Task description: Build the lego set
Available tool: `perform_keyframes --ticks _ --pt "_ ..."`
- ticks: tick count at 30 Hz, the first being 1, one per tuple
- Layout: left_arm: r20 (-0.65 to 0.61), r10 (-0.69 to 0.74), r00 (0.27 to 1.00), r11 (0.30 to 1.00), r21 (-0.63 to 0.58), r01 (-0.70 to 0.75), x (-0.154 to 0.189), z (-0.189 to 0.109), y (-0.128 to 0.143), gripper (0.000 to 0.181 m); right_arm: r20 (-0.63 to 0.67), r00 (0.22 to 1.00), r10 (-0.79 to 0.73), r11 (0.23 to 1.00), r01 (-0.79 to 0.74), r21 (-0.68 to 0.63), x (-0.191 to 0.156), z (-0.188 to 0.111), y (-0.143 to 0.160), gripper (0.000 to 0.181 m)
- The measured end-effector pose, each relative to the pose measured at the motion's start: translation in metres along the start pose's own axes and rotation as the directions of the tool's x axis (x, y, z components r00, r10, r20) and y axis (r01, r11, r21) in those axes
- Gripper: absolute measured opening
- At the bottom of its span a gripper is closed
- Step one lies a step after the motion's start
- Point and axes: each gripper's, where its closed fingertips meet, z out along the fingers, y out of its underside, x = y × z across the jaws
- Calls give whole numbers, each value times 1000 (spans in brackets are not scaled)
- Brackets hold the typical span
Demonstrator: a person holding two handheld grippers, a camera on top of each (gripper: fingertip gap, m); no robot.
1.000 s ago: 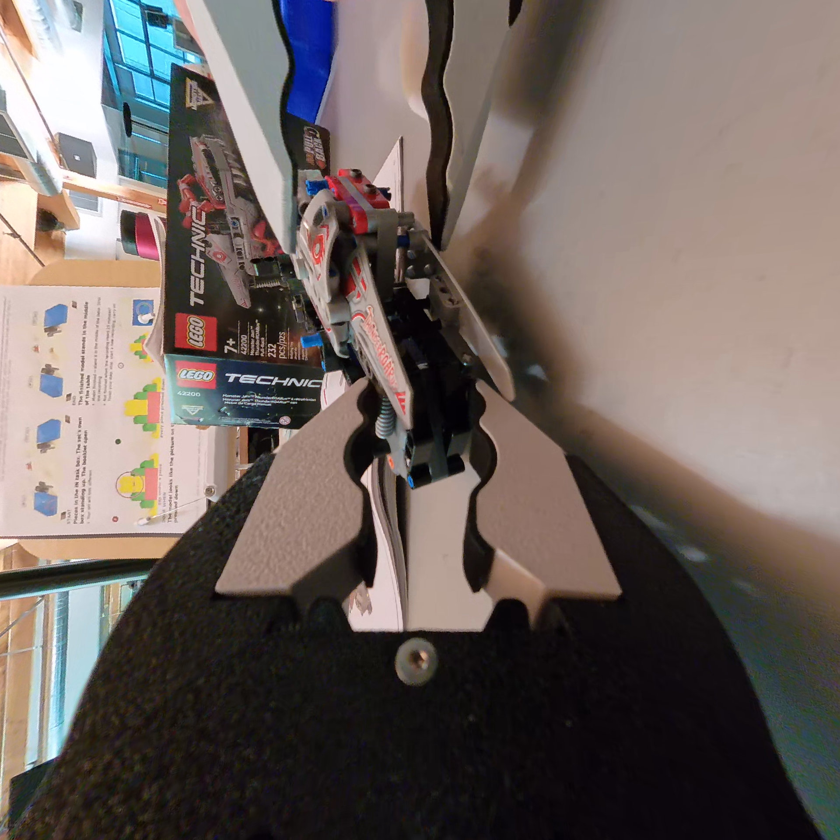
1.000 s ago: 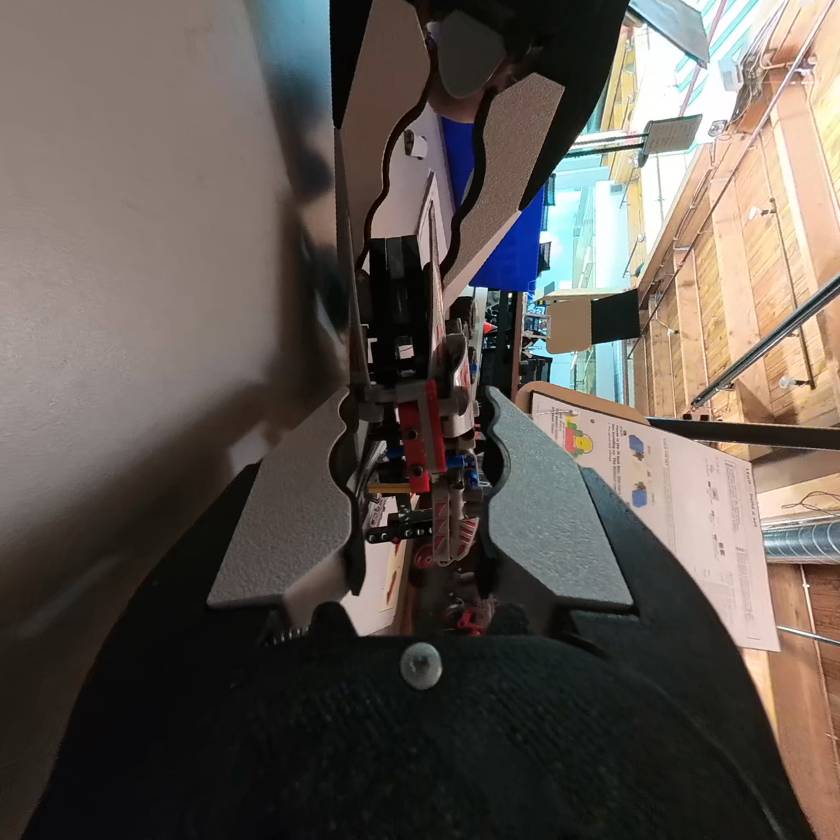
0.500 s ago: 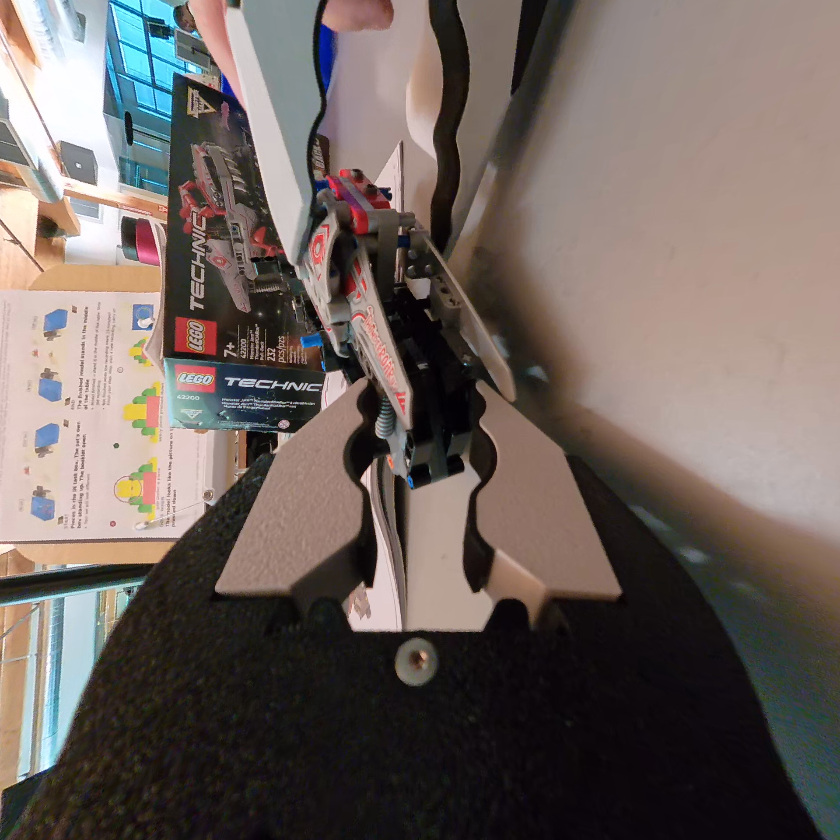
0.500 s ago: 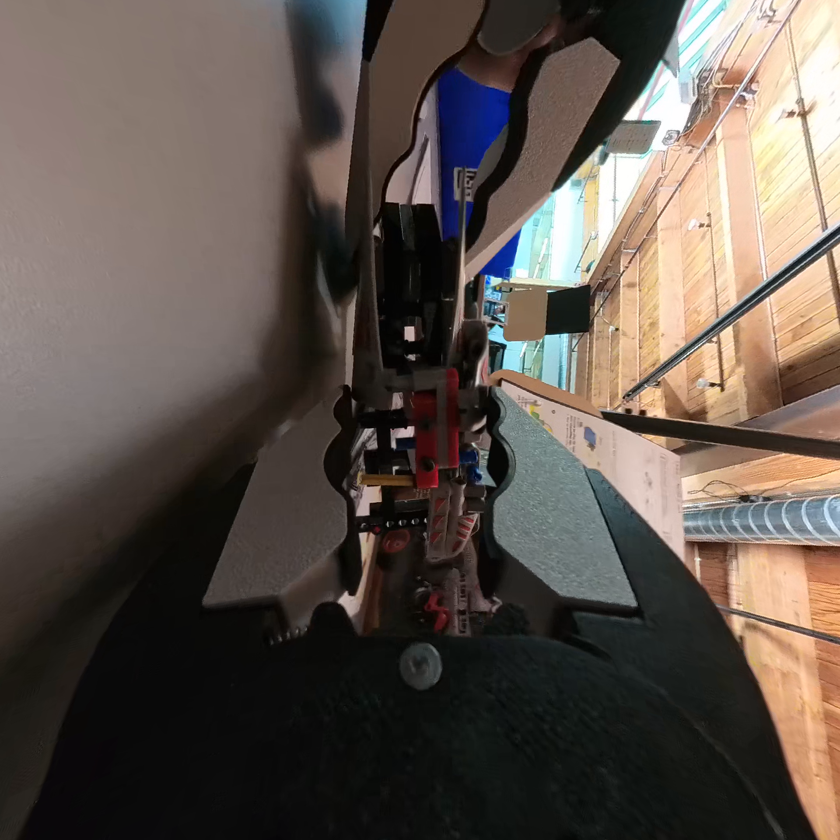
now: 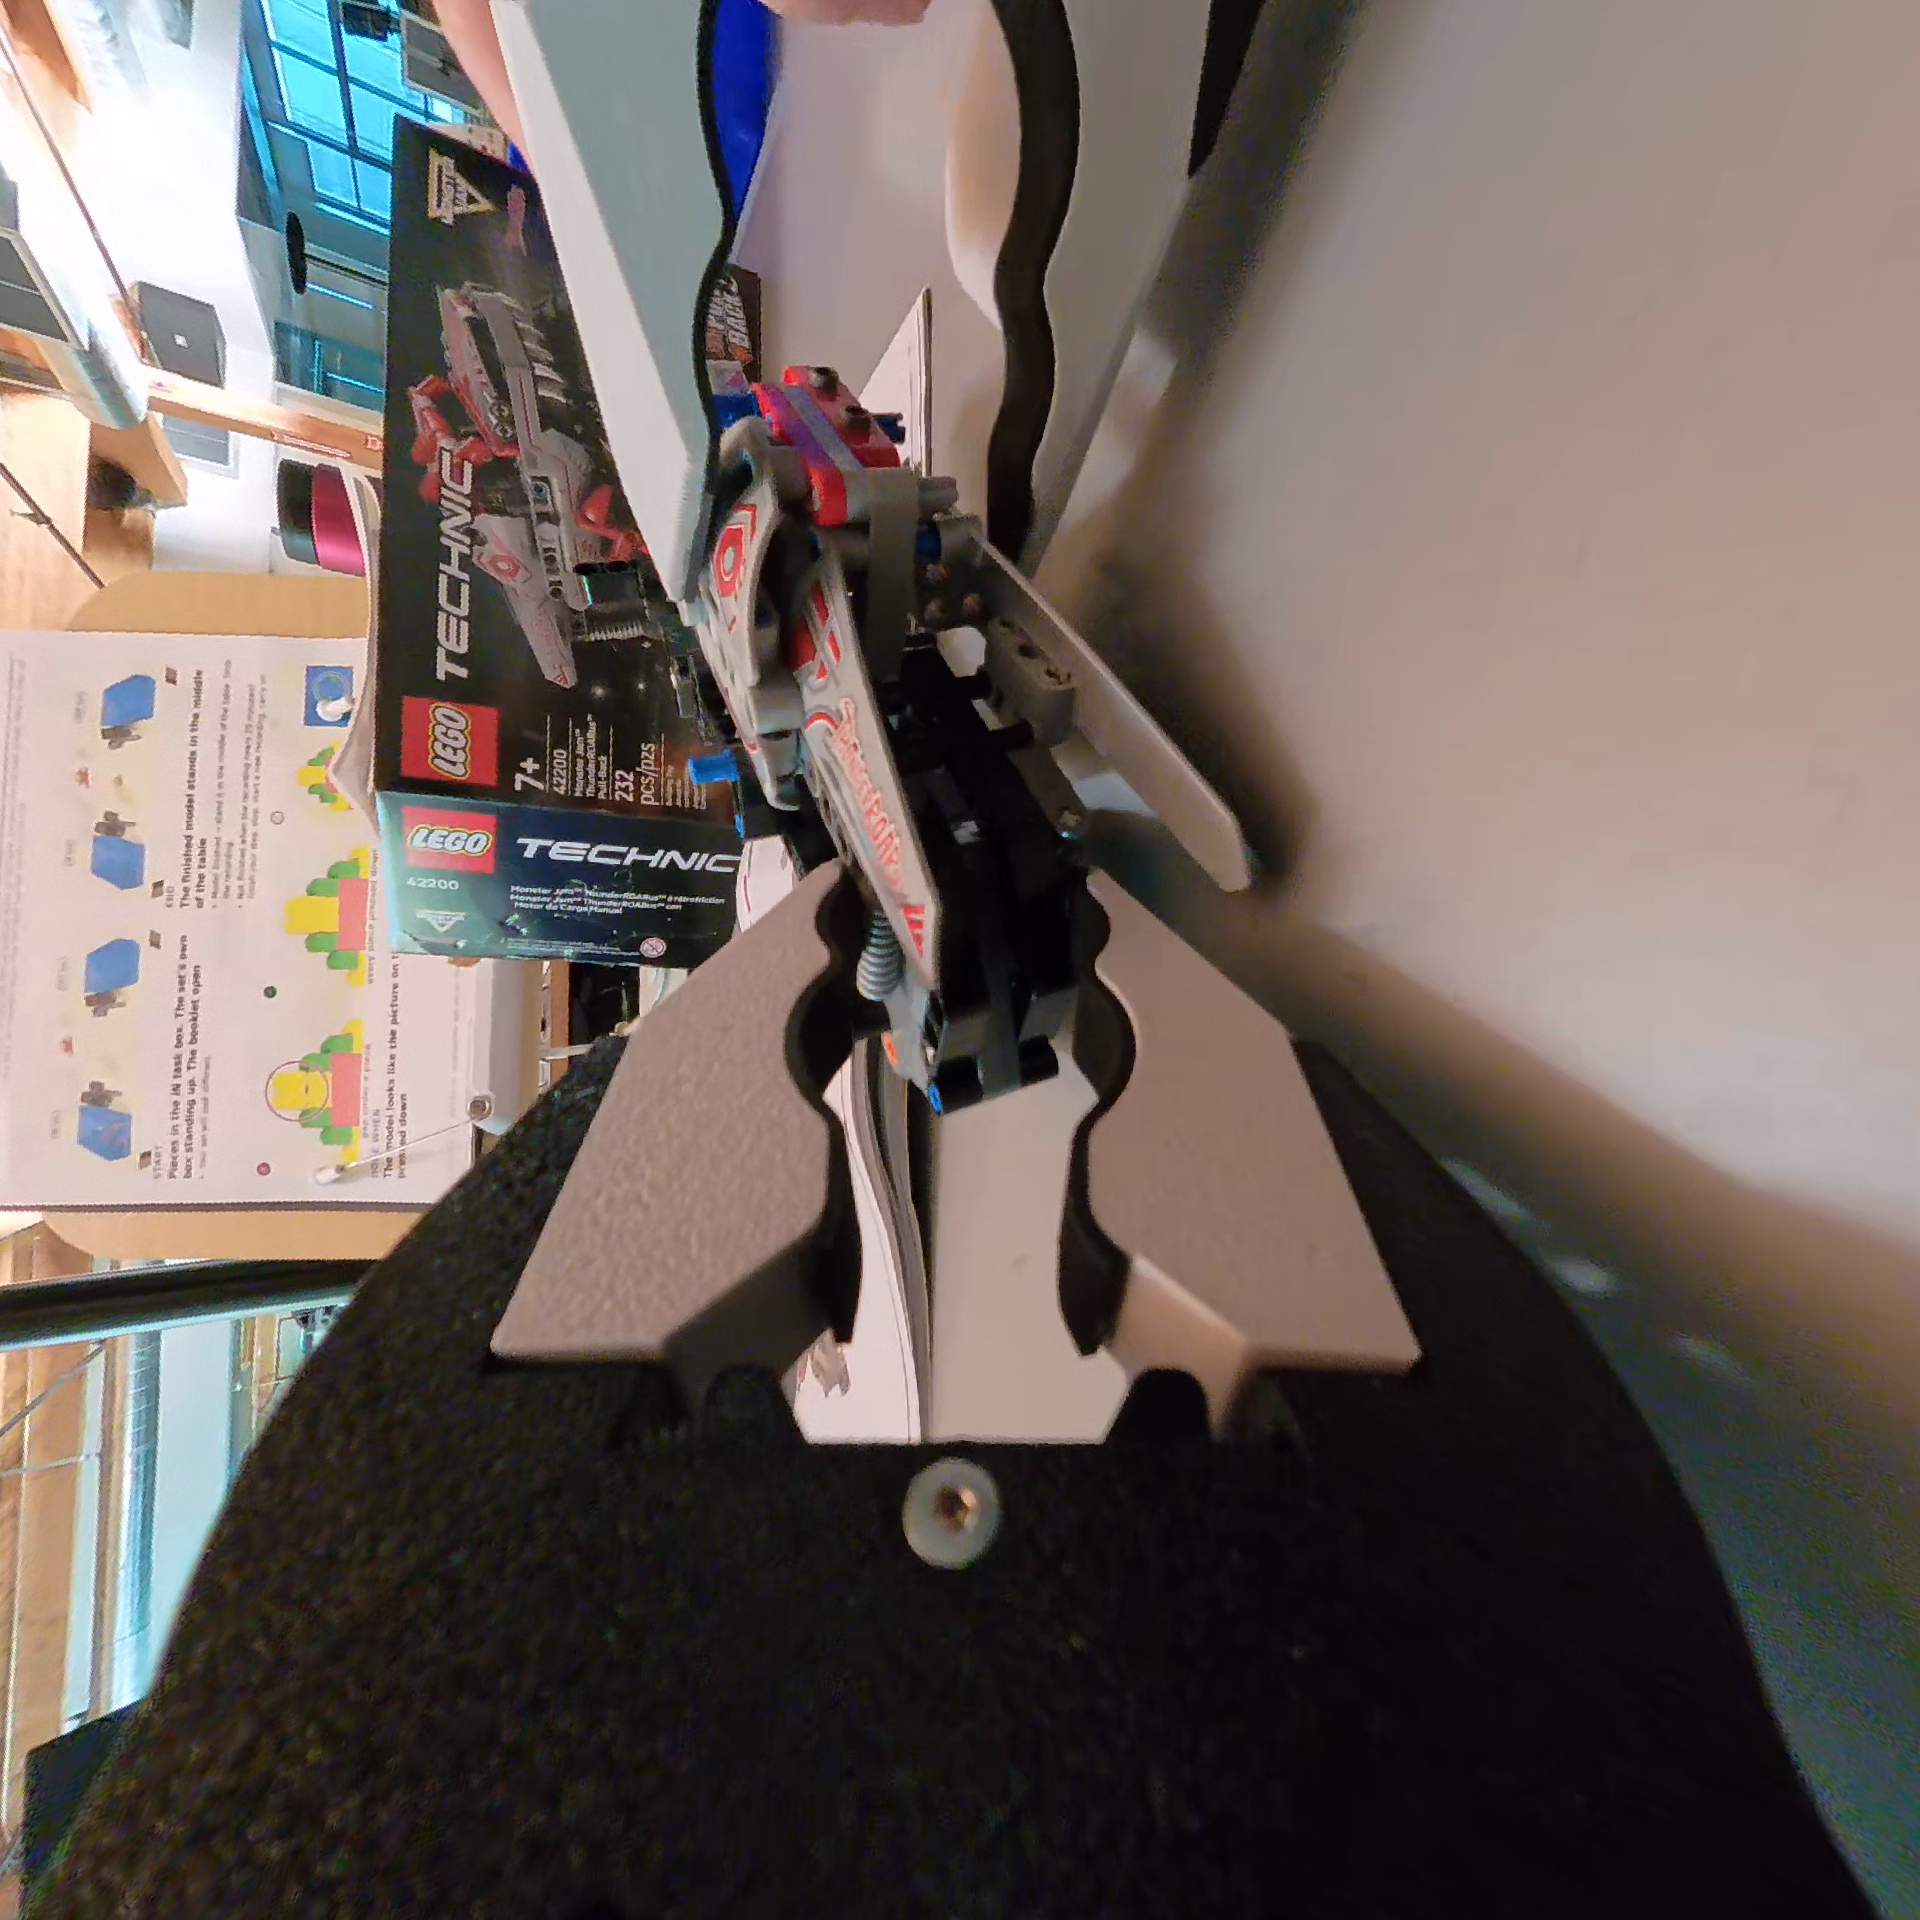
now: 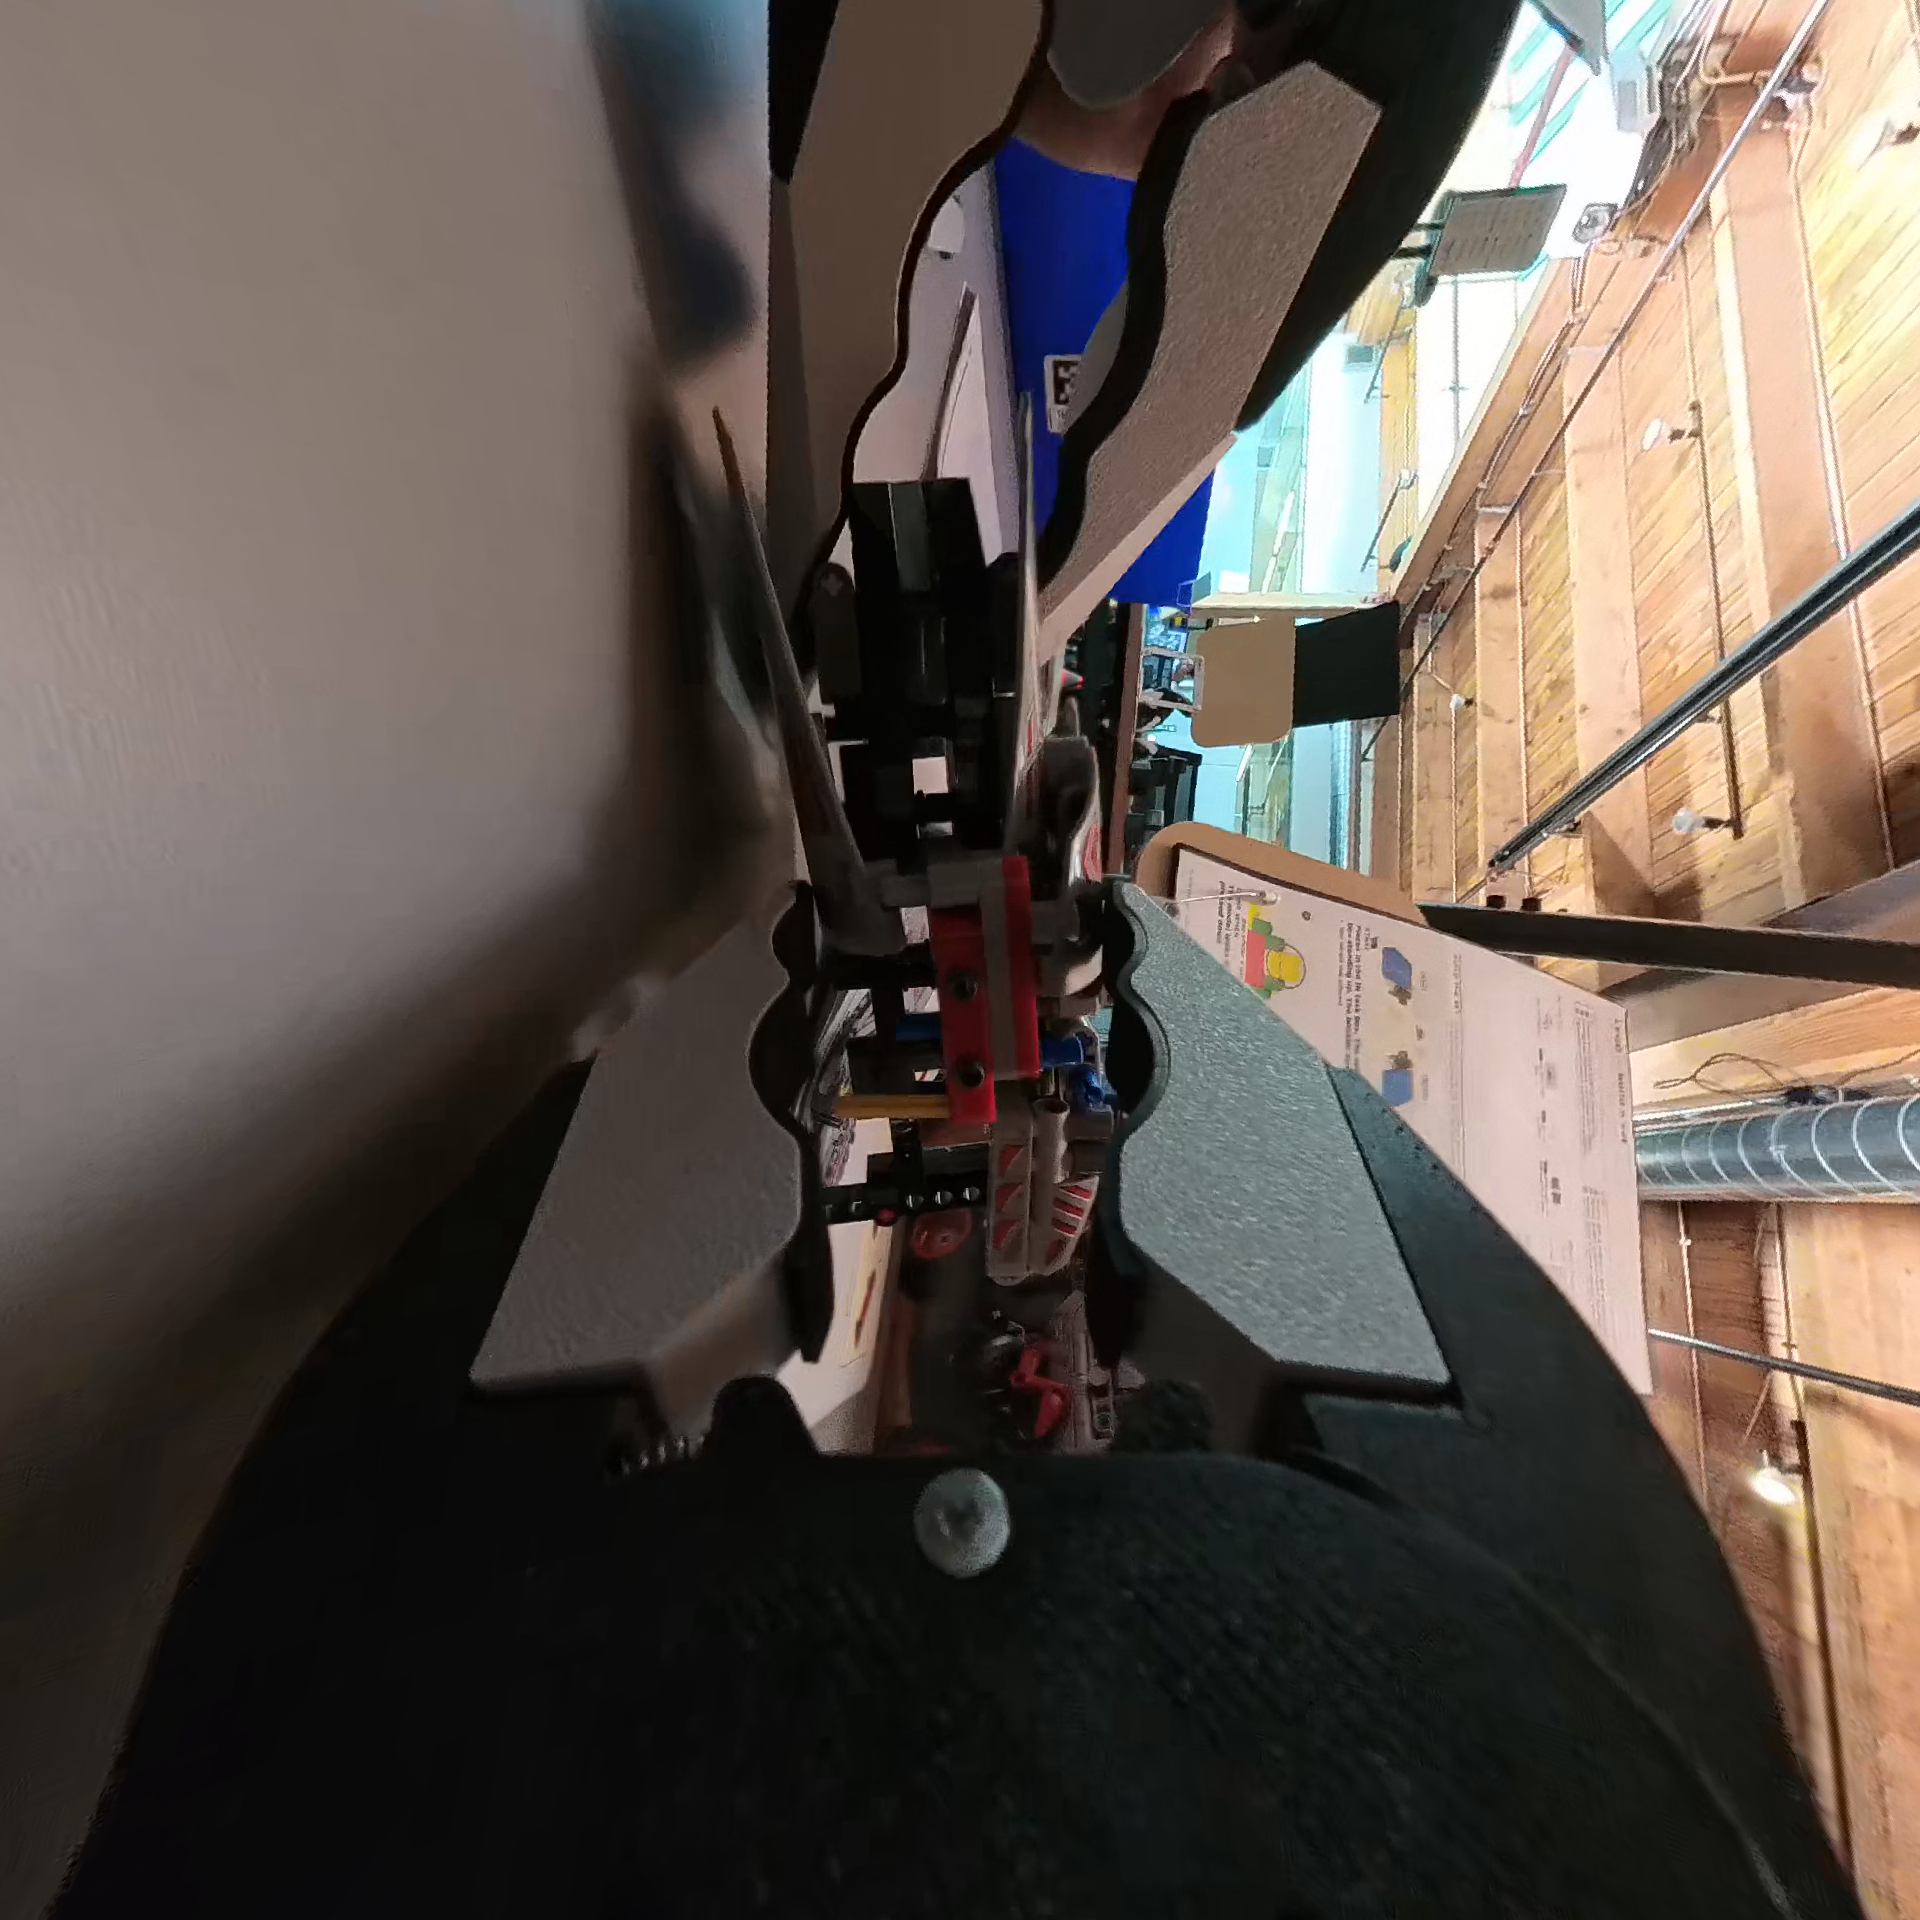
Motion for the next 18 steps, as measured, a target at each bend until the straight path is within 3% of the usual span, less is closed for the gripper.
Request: perform_keyframes --ticks 18 --pt "-3 -16 1000 1000 -5 16 0 0 -3 37 24 997 73 996 -74 43 0 5 -19 54"
